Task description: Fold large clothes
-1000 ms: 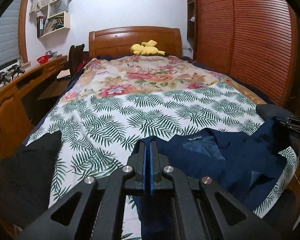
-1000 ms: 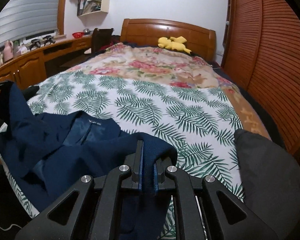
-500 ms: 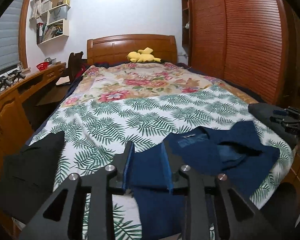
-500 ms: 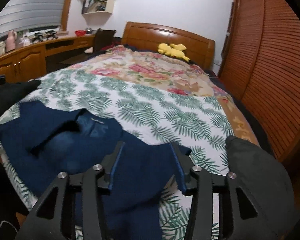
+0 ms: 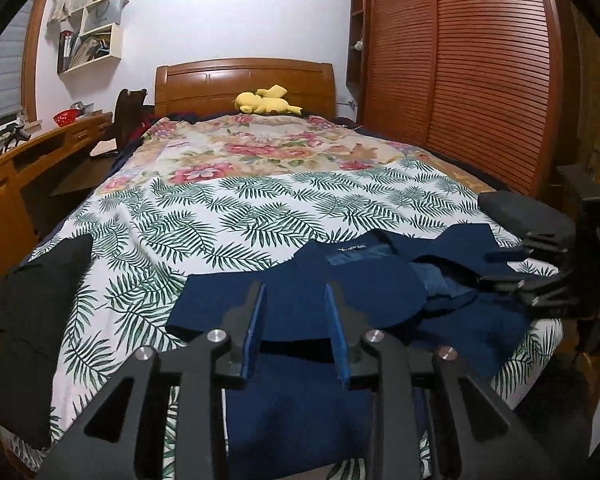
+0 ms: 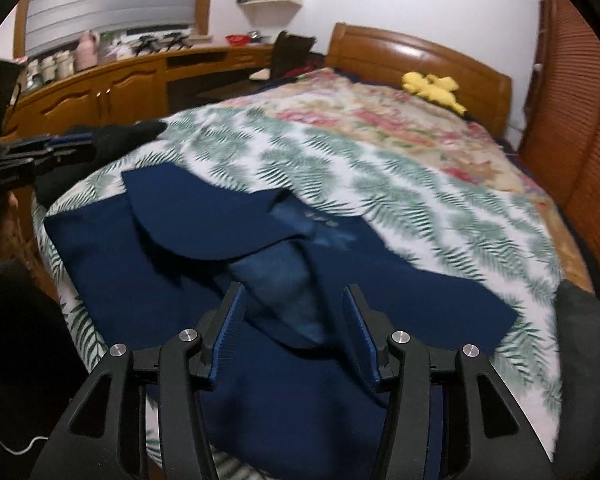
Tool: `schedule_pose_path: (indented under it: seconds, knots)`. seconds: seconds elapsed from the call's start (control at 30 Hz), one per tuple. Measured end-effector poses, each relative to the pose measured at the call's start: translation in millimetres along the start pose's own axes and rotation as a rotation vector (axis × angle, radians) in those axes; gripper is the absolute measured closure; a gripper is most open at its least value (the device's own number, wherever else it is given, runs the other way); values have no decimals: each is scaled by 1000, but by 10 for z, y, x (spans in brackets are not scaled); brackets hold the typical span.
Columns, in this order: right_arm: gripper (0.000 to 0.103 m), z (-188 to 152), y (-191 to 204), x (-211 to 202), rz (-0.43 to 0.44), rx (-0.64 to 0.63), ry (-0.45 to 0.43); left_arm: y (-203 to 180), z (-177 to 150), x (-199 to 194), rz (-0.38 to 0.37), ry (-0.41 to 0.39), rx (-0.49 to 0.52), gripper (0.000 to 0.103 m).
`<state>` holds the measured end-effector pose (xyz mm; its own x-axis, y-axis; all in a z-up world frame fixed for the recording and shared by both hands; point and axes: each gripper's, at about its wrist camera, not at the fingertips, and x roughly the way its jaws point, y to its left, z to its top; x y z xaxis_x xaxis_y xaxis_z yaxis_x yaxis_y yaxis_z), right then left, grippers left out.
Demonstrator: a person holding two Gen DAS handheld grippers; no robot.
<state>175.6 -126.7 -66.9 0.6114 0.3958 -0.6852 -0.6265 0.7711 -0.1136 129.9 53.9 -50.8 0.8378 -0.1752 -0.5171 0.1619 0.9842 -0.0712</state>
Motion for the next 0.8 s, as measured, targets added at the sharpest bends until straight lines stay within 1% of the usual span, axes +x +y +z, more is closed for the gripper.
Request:
schedule_pose_path:
  seconds: [0.1, 0.23, 0.33, 0.43, 0.53, 0.57, 0.6, 0.67, 0.73, 0.8]
  knots:
    - [52, 0, 151, 193, 39, -12, 27, 6, -34, -2, -6, 2, 1, 75]
    - [52, 5, 300, 387, 50, -44, 57, 29, -79, -3, -2, 3, -2, 75]
    - [52, 14, 338, 498, 25, -73, 81, 80, -99, 4, -3, 8, -20, 75]
    - [52, 43, 347, 655, -50, -119, 120, 111, -104, -6, 14, 10, -24, 75]
    - [52, 127, 282, 768, -58, -125, 136, 131, -114, -39, 17, 3, -24, 75]
    - [57, 161, 260, 791, -57, -122, 136, 130, -116, -47, 18, 0, -24, 75]
    - [64, 222, 223, 810, -45, -118, 130, 138, -119, -57, 18, -2, -24, 75]
    - [86, 360, 183, 841, -32, -121, 118, 143, -126, -72, 18, -5, -26, 75]
    - [94, 503, 158, 864, -40, -139, 97, 149, -123, -82, 14, -9, -29, 75]
    - [97, 677, 105, 924, -48, -153, 77, 145, -124, -93, 12, -12, -30, 75]
